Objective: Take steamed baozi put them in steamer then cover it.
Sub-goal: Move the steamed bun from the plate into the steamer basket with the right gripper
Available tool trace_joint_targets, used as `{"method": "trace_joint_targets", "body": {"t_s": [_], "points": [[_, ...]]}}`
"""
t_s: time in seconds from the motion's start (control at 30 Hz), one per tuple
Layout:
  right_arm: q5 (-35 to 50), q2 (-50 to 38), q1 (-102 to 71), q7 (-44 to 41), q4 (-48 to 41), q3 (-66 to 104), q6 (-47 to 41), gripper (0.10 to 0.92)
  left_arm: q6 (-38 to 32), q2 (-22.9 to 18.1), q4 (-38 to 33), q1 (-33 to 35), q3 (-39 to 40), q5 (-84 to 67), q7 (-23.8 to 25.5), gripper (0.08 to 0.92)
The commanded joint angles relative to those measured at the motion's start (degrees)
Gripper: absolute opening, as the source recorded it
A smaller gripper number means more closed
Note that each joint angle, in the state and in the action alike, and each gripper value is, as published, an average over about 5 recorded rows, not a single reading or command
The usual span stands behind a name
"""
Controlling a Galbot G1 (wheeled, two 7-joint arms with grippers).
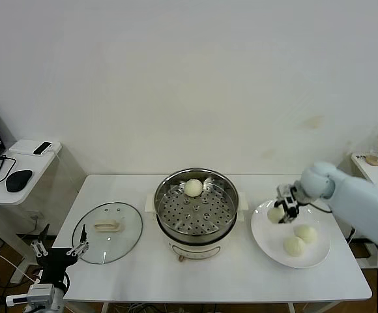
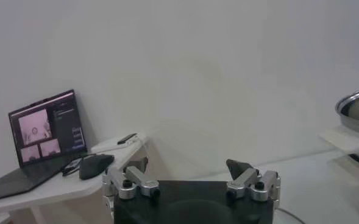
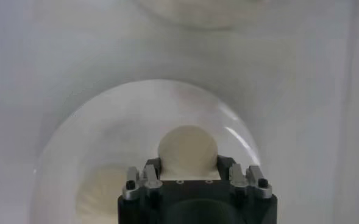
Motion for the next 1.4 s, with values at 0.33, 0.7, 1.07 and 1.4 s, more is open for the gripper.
{"method": "trace_joint_targets", "body": {"t_s": [0.33, 0.7, 1.07, 1.4], "points": [[18.7, 8.6, 27.3, 3.9, 9.1, -15.7, -6.3, 0.577, 0.0, 0.1, 0.1, -0.4, -0.2, -0.3, 0.1, 0.823], [31.5, 27.0, 22.4, 11.2, 3.4, -17.0, -15.9, 0.577, -0.1, -0.3, 0.4, -0.7, -1.3, -0.9, 0.1, 0.823], [33.7, 34.9, 16.7, 14.4, -0.8, -19.5, -21.4, 0.577, 0.0, -1.1, -0.4, -1.3, -1.0, -0.8, 0.2, 0.823], [31.3, 38.4, 11.9, 14.7, -6.9, -19.0, -22.2, 0.585, 0.0, -1.2, -0.7, -1.5, -1.2, -0.7, 0.2, 0.823]]}}
